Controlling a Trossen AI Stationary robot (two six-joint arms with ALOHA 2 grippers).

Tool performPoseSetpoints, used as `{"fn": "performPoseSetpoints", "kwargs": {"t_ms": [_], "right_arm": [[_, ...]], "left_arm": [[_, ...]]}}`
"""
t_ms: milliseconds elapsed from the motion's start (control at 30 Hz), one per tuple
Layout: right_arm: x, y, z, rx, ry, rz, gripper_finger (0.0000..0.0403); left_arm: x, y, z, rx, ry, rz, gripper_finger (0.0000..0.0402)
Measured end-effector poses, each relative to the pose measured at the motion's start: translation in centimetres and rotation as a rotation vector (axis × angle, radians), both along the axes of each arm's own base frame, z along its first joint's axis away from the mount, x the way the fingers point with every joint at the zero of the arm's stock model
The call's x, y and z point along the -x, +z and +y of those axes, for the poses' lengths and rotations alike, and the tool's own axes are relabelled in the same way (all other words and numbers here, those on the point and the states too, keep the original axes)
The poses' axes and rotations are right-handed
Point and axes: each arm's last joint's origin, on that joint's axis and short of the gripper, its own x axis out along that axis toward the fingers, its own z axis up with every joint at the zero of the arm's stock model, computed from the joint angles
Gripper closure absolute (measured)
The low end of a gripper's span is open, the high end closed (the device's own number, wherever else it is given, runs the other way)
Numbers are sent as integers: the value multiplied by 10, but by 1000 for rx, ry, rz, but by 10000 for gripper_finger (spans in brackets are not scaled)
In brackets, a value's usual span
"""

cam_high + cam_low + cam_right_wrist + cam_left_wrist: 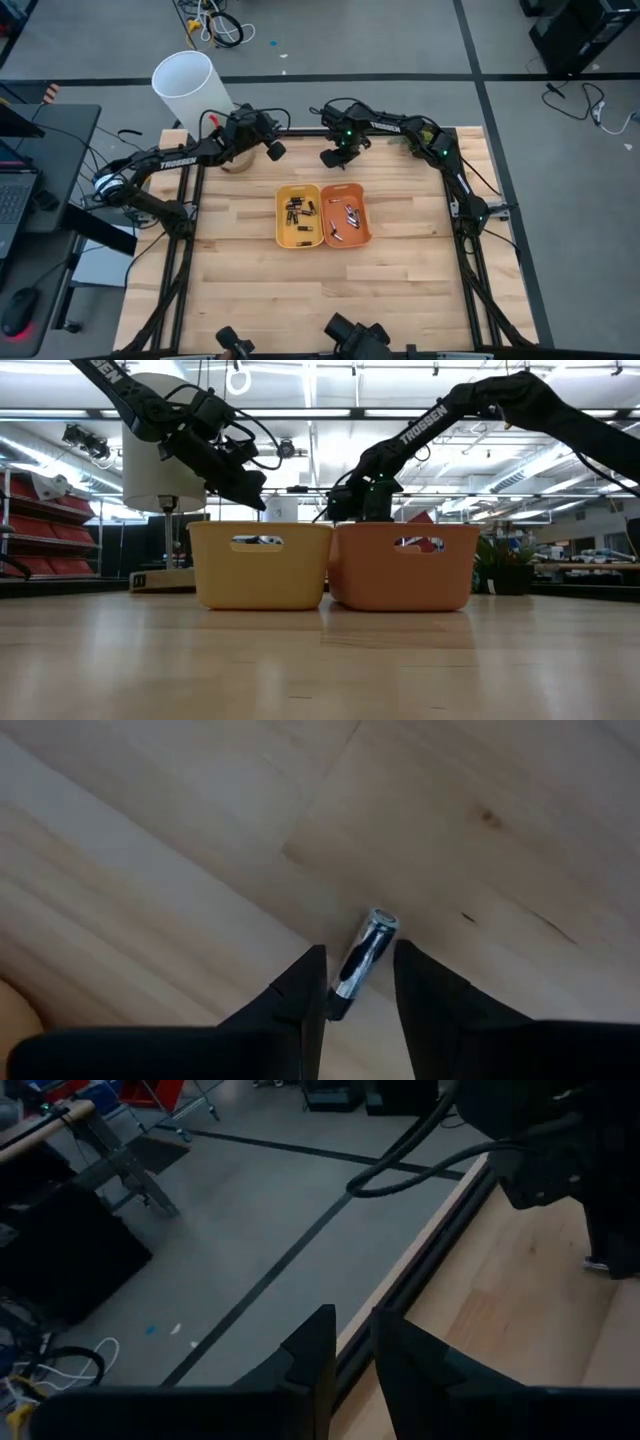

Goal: Sort batteries
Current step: Put the silver battery into the orange bin

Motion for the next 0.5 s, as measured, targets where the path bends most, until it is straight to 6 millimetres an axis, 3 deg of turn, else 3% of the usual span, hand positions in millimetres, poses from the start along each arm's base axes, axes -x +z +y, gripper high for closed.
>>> {"fn": "performPoseSetpoints", "kwargs": {"t_ms": [267,500], "right_arm": [[16,-1,7,50,150,228,338],[19,-3,6,93,259,272,372]], "left_arm": [[1,3,3,-7,-9,-36,319],[1,3,3,-6,-7,-45,319]]}}
